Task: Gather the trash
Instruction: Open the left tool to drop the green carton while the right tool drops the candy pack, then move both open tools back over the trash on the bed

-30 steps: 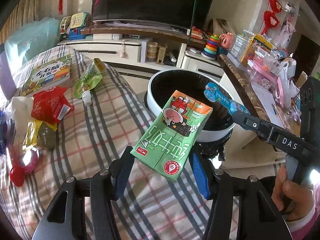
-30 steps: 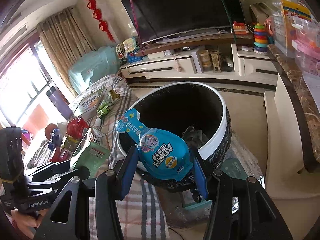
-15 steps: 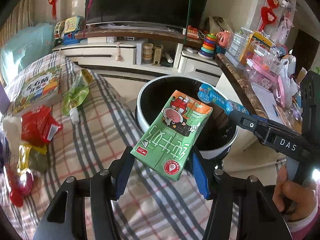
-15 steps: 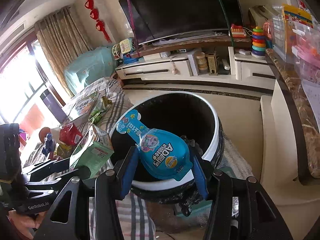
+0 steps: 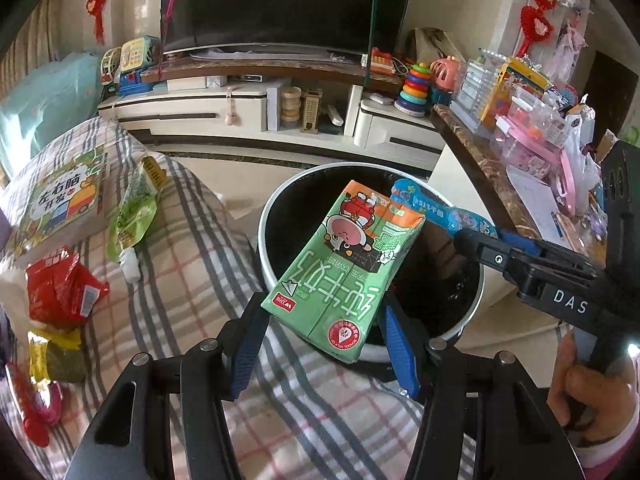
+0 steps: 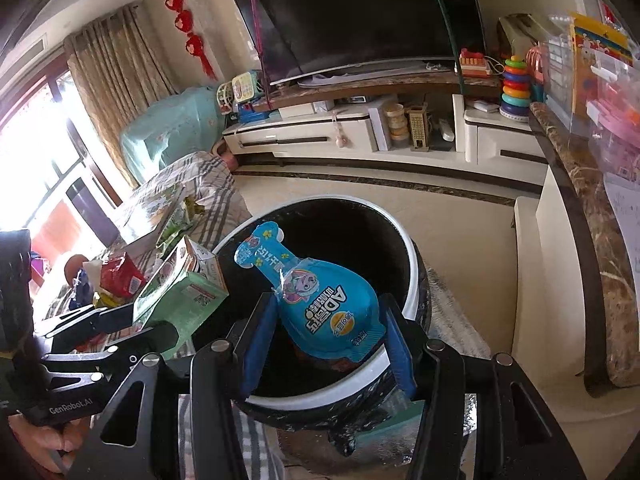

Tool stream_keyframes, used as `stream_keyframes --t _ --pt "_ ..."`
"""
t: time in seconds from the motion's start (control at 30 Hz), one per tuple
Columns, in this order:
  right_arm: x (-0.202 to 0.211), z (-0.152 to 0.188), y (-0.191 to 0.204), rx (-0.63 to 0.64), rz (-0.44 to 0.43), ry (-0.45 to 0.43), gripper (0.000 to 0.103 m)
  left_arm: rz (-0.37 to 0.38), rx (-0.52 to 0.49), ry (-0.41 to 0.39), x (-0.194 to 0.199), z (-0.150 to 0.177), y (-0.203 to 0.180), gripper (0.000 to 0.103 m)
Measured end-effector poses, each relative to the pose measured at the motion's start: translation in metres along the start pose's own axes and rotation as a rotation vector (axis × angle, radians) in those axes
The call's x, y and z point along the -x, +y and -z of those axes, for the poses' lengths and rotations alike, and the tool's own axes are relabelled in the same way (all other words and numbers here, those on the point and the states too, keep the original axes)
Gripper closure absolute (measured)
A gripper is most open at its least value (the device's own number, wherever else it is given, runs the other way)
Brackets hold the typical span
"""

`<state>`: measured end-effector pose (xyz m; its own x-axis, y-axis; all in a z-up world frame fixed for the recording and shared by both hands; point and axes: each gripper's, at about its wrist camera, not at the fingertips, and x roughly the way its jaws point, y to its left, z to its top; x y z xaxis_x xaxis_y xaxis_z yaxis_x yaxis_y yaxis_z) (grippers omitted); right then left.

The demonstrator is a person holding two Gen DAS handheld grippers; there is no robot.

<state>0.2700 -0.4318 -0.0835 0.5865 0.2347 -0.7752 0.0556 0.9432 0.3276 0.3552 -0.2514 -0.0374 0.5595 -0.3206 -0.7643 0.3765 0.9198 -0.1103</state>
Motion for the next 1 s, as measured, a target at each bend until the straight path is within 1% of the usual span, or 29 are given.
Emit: stream_keyframes --t 0.3,0.33,0.37,0.4,0.43,0.6,0.67,0.77,0.9,1.0 --pt "-0.009 -0.006 -0.002 0.016 0.019 0.019 0.051 -0.007 -0.019 0.015 -0.014 -0.01 -0.005 0.048" --pt "-0.01 -0.007 -0.002 0.016 0.021 0.021 0.053 -0.008 -0.02 0.018 -0.015 -0.011 -0.006 0.048" --pt "-0.011 -0.007 -0.003 0.016 0.02 0.025 0.064 -0.008 -0.021 0.019 -0.016 -0.012 -0.006 0.048" --pt "-0.013 -0.009 -0.003 0.016 0.02 0.031 0.068 -0.008 -0.022 0.021 -0.018 -0.012 -0.007 0.048" --pt "-0.015 -0.009 -0.004 0.014 0.019 0.036 0.069 -0.008 -0.022 0.024 -0.019 -0.012 -0.007 0.048" --pt "-0.018 -0.012 -0.005 0.011 0.023 0.039 0.069 -0.001 -0.002 0.046 -0.024 -0.016 -0.005 0.047" --pt "-0.017 -0.012 -0.005 0.008 0.02 0.034 0.069 0.002 0.002 0.041 -0.023 -0.017 -0.005 0.045" --pt "-0.013 -0.012 -0.005 0.005 0.015 0.026 0.069 -0.006 0.0 0.028 -0.019 -0.015 -0.004 0.044" --pt "-0.004 -0.009 -0.002 -0.002 -0.001 0.014 0.069 0.004 0.031 0.015 -0.008 -0.002 0.003 0.044" --pt "0.003 -0.007 0.003 -0.008 -0.02 0.005 0.068 0.007 0.07 0.005 0.004 0.013 0.012 0.039"
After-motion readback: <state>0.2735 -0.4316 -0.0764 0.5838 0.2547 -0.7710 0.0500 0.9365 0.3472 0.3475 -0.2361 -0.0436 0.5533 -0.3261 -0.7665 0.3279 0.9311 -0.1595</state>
